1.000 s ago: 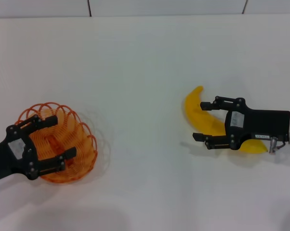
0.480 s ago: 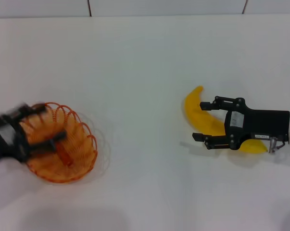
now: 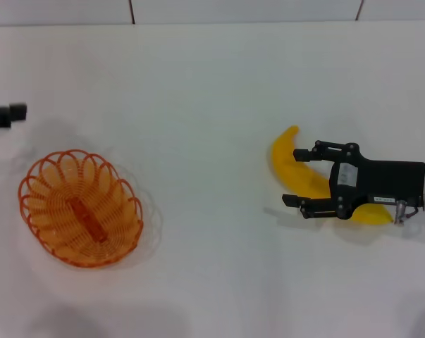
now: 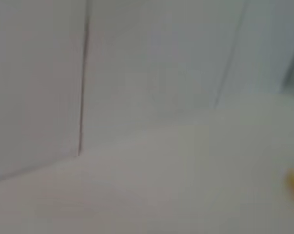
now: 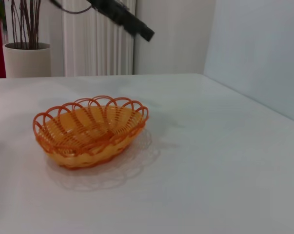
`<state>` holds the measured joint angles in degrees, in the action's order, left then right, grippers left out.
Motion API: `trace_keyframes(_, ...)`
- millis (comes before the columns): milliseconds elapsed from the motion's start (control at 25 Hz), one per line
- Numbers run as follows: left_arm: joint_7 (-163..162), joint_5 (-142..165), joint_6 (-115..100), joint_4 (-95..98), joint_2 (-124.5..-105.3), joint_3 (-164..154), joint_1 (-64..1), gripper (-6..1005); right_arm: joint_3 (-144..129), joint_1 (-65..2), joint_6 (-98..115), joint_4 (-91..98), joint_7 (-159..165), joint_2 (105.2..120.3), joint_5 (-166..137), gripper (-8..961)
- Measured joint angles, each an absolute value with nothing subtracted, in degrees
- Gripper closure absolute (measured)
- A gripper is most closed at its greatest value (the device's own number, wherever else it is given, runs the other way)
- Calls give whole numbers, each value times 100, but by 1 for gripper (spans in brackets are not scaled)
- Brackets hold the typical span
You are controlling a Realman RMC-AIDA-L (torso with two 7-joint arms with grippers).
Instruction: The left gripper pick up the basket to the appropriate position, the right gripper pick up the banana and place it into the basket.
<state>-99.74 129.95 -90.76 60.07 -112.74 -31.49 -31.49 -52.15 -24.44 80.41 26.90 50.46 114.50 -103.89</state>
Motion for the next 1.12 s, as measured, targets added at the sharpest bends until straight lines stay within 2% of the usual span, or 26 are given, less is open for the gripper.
trace_keyframes(80,-9614,13649,-9101,6198,-11331,-3274,-3369,107,-5218,-2453,8041,2690,5054,11441,-10389,120)
trace_keyframes(200,-8661,14255,-9136,6688,-11625,-3478,-3366,108,-5230,-2493,8060,2690,5064,11438,-10389,120)
trace_keyframes(280,-8469,14360,-9159,6845,-11682,-3614,-3325,108,-5236,-2516,8073,2690,5069,11442,-10389,120)
trace_keyframes(1120,-8296,14201,-7970,6103,-11700,-5451,-3425,108,-5210,-2584,8053,2654,5079,11443,-10389,120)
